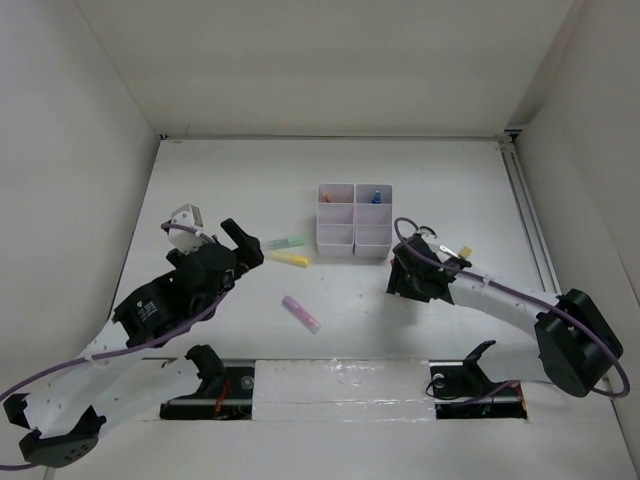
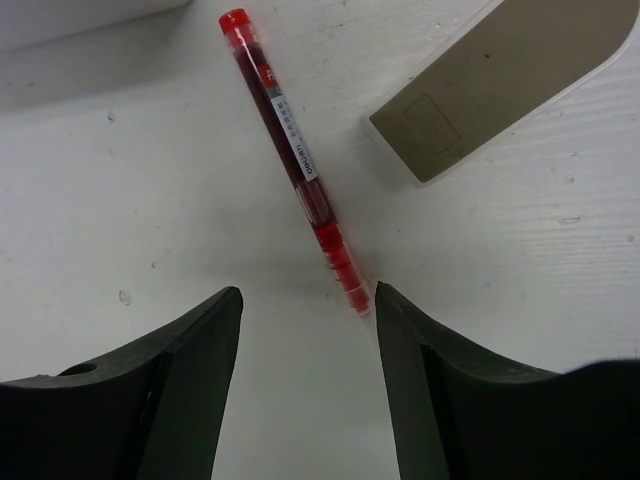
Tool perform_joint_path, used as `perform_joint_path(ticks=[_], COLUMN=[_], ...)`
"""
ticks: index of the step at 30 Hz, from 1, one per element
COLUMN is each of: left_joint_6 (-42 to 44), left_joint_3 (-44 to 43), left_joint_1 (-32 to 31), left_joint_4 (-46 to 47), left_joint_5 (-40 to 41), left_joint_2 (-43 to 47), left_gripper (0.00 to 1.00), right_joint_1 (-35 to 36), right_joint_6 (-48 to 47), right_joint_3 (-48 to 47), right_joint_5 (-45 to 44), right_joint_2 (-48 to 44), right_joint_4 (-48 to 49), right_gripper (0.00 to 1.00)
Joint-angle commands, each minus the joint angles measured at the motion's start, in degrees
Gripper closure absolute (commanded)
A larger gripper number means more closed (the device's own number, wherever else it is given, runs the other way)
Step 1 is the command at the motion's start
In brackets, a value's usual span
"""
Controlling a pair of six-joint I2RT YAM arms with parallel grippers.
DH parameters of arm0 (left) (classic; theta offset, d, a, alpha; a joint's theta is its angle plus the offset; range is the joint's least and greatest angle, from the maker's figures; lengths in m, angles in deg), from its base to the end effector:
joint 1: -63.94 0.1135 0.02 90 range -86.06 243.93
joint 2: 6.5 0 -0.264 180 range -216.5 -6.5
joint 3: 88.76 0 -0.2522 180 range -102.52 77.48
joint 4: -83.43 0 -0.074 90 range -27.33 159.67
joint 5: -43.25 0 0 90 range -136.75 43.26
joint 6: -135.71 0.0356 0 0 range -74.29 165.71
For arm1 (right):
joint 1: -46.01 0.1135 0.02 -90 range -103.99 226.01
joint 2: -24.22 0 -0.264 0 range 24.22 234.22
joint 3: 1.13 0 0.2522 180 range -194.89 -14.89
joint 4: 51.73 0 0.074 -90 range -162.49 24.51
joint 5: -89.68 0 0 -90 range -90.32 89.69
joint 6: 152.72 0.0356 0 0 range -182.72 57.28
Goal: Sort the stationery into containers
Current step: Pick up the pen from the center of the board.
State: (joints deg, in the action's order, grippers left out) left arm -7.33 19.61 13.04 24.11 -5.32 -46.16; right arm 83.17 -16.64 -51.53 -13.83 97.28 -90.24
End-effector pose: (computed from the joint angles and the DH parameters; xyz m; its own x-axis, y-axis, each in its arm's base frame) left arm 0.0941 -0.0784 0.3693 -0.3430 -0.5279 -0.7770 -0.1046 0.8434 -0.5270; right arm 0.1869 0.1312 0.1737 -0.8427 0.2401 -0.4819 0.1578 0.9659 0.2054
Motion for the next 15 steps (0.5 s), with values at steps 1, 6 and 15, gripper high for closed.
perform_joint_path(ticks=[1,6,15], left_joint_6=[1.1,2.3,3.4], left_joint_3=[0.8,0.8,0.8], left_joint_1=[0.1,0.1,0.1], left_joint_4=[1.3,1.9,2.9], left_joint_5=[1.2,0.1,0.1], left_joint_2=[2.6,3.1,4.2], left_gripper=[0.0,0.0,0.0], right_joint_1=[0.4,-0.2,1.0], right_joint_6=[1.4,1.4,2.4], right_joint_3=[-2.2,-3.4,-5.1], right_joint_5=[-1.3,-1.3,-1.9], right_joint_2=[0.9,3.2,5.2], right_joint_4=[1.5,-0.2,-2.8], right_gripper=[0.38,0.41,0.52])
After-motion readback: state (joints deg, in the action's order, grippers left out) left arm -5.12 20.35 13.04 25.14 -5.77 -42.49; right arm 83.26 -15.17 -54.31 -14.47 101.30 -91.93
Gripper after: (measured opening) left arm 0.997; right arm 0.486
